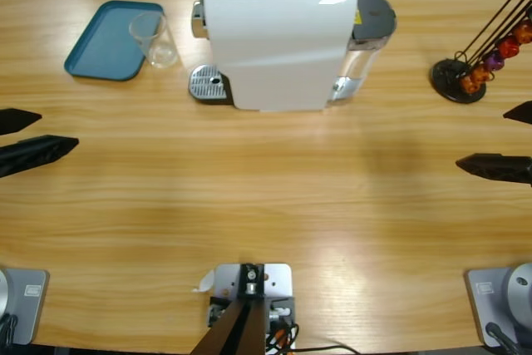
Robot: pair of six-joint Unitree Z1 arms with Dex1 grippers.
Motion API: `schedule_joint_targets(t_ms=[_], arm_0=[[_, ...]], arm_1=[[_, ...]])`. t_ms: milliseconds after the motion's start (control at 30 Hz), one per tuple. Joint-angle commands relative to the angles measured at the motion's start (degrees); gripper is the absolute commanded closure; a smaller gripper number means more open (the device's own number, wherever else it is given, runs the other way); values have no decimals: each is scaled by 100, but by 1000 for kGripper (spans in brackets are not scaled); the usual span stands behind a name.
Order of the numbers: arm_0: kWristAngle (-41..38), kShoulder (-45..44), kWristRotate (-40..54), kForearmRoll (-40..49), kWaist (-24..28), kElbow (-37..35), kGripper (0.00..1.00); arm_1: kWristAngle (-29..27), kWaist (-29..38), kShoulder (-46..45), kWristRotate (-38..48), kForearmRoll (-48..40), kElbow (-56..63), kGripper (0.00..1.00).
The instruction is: Pour coffee
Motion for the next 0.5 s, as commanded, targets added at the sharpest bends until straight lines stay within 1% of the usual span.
schedule_joint_targets(t_ms=[33,100,267,367,433,500], arm_0=[[-200,658,85,-91,-16,40,8],[-376,937,121,-63,-23,21,9],[-327,762,89,-77,-25,53,9],[-323,756,115,-52,67,-209,9],[-320,746,161,-49,227,-301,9],[-372,675,-289,118,364,-789,9]], arm_1=[[35,-48,-153,48,-7,180,0],[35,-47,-149,48,-7,180,0],[35,-48,-158,48,-7,180,0],[35,-47,-155,48,-7,180,0],[35,-48,-128,48,-7,180,0],[34,-48,-128,48,-7,180,0]])
